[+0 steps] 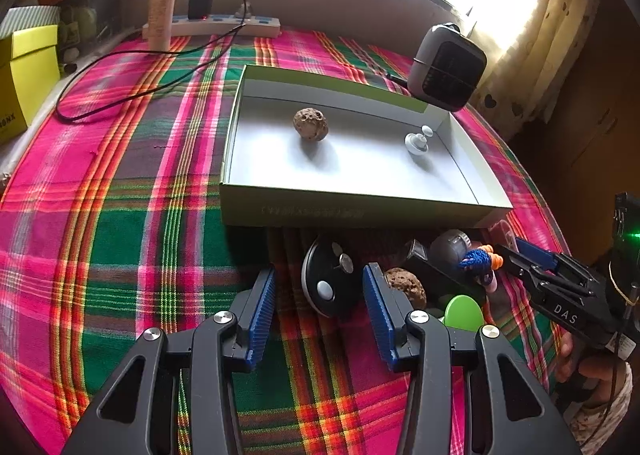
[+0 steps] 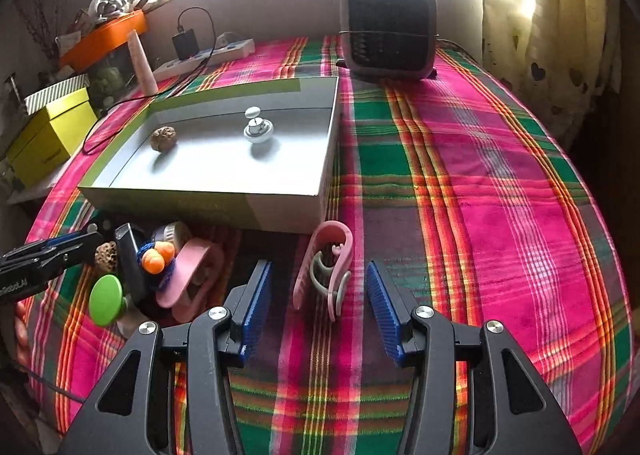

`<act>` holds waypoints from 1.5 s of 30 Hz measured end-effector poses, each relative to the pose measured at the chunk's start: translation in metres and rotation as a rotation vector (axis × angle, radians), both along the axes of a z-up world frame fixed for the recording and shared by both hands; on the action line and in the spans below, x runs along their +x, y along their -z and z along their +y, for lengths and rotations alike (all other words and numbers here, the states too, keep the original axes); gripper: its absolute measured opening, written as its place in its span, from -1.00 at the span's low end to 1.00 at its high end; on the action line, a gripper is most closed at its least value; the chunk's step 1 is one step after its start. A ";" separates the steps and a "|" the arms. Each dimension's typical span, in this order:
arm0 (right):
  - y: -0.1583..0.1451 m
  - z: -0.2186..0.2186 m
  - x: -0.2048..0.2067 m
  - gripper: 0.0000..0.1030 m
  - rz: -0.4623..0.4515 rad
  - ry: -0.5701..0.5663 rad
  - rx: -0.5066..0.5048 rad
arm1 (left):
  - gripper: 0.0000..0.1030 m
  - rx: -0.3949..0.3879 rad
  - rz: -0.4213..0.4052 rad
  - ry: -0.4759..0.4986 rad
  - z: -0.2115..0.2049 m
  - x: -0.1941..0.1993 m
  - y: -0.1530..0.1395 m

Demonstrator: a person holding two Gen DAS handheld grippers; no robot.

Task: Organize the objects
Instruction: 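Grasp the black round puck with the left gripper while the right grasps the pink clip, then carry the black puck and pink clip into the tray with both grippers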

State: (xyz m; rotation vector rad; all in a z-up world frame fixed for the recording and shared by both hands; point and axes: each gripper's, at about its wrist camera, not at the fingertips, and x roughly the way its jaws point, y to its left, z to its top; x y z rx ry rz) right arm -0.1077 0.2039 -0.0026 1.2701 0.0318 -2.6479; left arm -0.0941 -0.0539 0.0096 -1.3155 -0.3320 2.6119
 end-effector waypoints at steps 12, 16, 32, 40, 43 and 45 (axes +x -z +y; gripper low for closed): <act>-0.001 0.001 0.000 -0.44 0.006 0.000 -0.012 | -0.37 -0.015 -0.002 -0.021 0.001 -0.001 -0.002; -0.001 0.001 0.000 -0.52 0.009 -0.002 -0.012 | -0.48 -0.011 -0.002 -0.014 0.003 -0.001 -0.002; -0.011 0.002 0.006 -0.52 0.042 -0.019 -0.022 | -0.55 -0.028 0.031 -0.019 0.005 0.004 -0.016; -0.022 0.001 0.010 -0.52 0.058 -0.027 -0.031 | -0.55 -0.032 0.044 -0.008 0.006 0.007 -0.025; -0.027 0.001 0.011 -0.52 0.068 -0.030 -0.037 | -0.55 -0.036 0.054 -0.002 0.007 0.008 -0.030; -0.031 0.000 0.009 -0.52 0.069 -0.034 -0.042 | -0.55 -0.041 0.062 -0.001 0.008 0.006 -0.035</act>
